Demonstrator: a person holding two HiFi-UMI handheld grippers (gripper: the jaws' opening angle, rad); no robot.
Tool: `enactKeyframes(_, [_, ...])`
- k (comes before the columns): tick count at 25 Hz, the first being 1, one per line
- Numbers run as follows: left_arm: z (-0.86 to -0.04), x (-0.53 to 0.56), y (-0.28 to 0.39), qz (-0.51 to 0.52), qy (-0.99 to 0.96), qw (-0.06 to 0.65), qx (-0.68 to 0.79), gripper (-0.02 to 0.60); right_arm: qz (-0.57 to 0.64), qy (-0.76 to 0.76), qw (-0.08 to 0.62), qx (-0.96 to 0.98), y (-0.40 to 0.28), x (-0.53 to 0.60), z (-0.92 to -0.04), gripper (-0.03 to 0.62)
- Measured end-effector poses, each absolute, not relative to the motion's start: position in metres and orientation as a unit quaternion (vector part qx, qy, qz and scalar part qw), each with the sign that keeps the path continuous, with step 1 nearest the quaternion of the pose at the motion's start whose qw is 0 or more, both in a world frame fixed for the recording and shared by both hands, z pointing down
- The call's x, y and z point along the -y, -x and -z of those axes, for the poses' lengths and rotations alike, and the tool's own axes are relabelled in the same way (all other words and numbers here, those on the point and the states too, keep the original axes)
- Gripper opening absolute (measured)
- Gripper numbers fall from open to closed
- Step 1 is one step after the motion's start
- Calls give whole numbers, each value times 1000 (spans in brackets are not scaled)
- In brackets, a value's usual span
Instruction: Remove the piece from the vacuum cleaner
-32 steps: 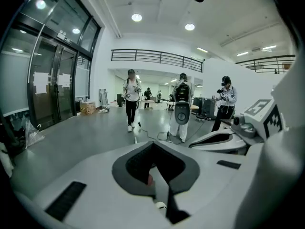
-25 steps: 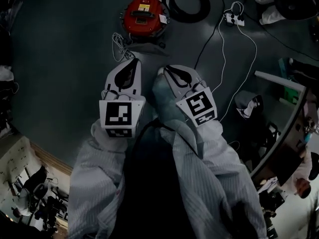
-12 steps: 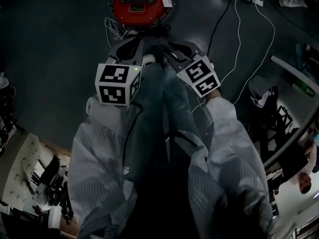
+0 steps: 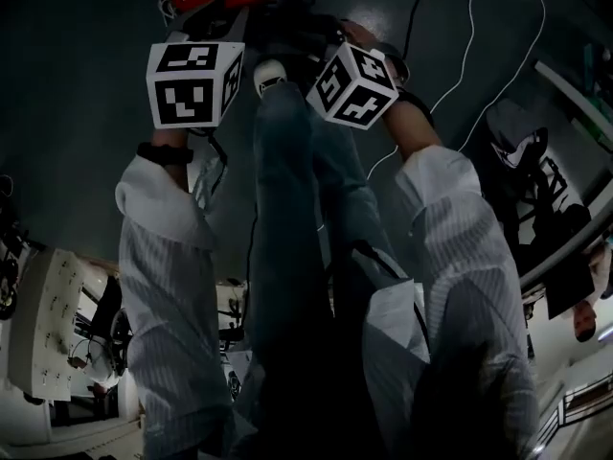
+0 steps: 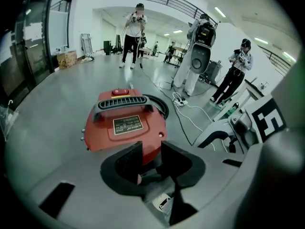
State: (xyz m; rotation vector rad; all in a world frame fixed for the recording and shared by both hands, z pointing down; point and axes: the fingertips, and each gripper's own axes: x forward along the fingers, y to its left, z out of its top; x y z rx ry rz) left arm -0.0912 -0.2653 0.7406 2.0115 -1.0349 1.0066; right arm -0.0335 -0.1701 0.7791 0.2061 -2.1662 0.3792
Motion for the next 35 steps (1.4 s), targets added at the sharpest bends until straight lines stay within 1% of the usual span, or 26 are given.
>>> enactKeyframes(5, [-759,270,101,-393,-750,343,405,104,-129,-70,482,864,50,172,-807,178])
enactKeyframes(8, [-760,271,99,-392,-749,336,415,100,-118,-65,489,862,51,172,-816,176])
enactKeyframes(9, [-761,271,98,-392,-748,333,419,94,-113,-63,488,863,49,172,-816,161])
enactKeyframes(11, [-762,272,98,-386,-745,336,428,79,-98,-49,487,866,45,167,-815,54])
enactKeyframes(13, [-762,275,100,-377,-741,345,435,66,-94,-34,491,866,46,163,-815,36])
enactKeyframes(17, [-763,276,101,-388,-737,335,440,56,-132,-21,485,864,45,157,-814,29])
enactKeyframes(21, [-764,275,98,-387,-739,325,446,55,-117,-4,484,867,42,139,-813,37])
enactKeyframes(26, [-764,273,99,-381,-739,339,441,54,-134,-6,477,868,44,130,-812,43])
enactKeyframes(35, [-763,277,102,-375,-737,343,446,46,-114,24,490,864,47,125,-814,52])
